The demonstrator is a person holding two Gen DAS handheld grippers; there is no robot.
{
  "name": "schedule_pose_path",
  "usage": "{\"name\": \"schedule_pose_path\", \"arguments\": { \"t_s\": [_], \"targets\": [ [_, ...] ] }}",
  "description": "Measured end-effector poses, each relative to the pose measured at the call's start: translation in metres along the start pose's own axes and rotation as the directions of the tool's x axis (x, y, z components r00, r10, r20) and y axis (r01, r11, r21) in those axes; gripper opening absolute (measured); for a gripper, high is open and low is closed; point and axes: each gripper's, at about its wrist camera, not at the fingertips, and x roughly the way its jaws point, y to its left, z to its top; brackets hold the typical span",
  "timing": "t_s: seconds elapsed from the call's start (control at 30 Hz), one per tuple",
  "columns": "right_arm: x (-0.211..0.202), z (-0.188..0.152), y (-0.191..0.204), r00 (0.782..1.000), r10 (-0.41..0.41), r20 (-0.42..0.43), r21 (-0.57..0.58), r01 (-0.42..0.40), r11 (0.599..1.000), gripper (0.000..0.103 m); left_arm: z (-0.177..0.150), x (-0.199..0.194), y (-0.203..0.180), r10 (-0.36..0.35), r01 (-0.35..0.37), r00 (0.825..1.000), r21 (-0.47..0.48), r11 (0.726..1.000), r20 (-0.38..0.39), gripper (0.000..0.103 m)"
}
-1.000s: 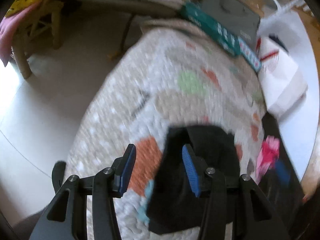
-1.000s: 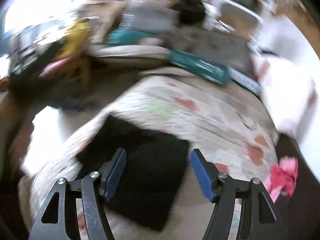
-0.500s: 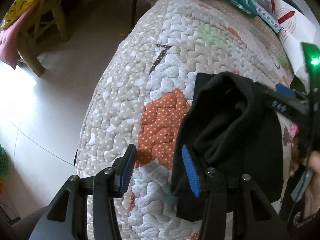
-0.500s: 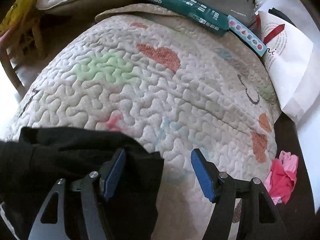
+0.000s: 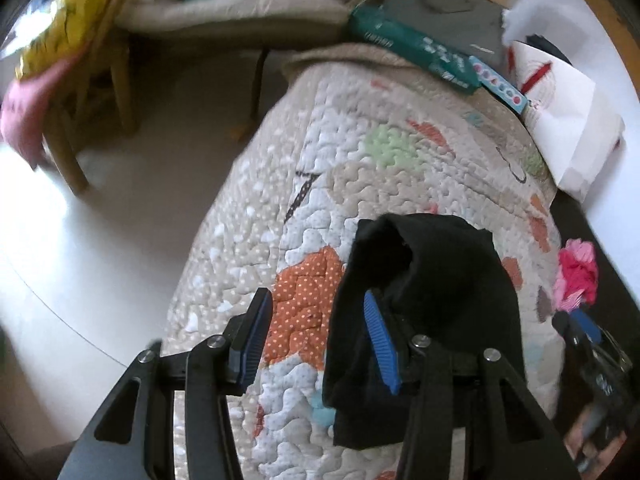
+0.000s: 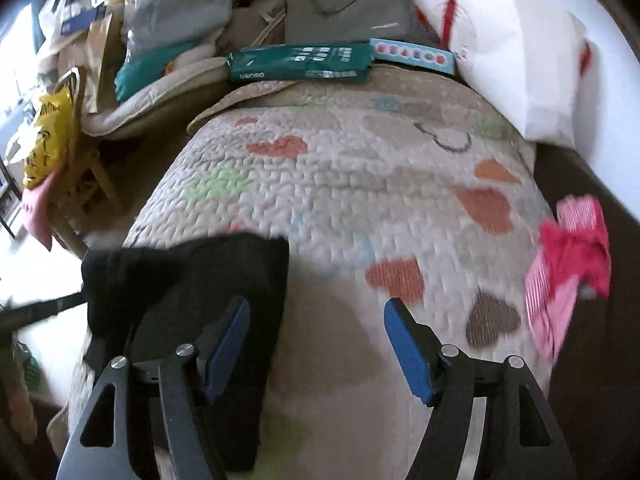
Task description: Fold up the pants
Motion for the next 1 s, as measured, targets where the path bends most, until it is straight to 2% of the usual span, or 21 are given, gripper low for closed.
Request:
{"name": "schedule_pose_path", "arguments": {
  "t_s": [0.13,0.2,0.33,0.47,0.67,1.0],
  "targets": [
    [-0.018,-0.045,-0.013,1.0,0.016,0.013,0.057,-0.017,0.998,0.075,-0.027,-0.014,-0.011,0.087,-0.091,0.994,0.048,0.995,0.07,0.056],
    [-0.023,-0.058,-0.021,0.999,0.026,0.021,0.102,-0.028,0.994,0.075,-0.041,-0.02,-0.013,0.134,-0.141,0.986,0.064,0.988,0.096,0.056],
    [-0.04,-0.073,-0.035,0.997,0.034,0.076,0.175,-0.047,0.983,0.075,-0.056,-0.028,-0.01,0.198,-0.21,0.97,0.074,0.975,0.139,0.056],
    [-0.061,-0.079,-0.037,0.987,-0.002,0.16,0.151,-0.022,0.988,0.078,-0.064,-0.039,-0.01,0.241,-0.26,0.951,0.077,0.963,0.196,0.058],
    [-0.066,-0.088,-0.032,0.987,0.015,0.161,0.13,-0.037,0.991,0.08,-0.07,-0.044,-0.012,0.267,-0.292,0.938,0.088,0.952,0.223,0.062],
    [-0.05,-0.091,-0.019,0.994,0.024,0.108,0.091,-0.034,0.995,0.08,-0.069,-0.033,-0.01,0.262,-0.278,0.95,0.075,0.958,0.172,0.062]
  ]
}}
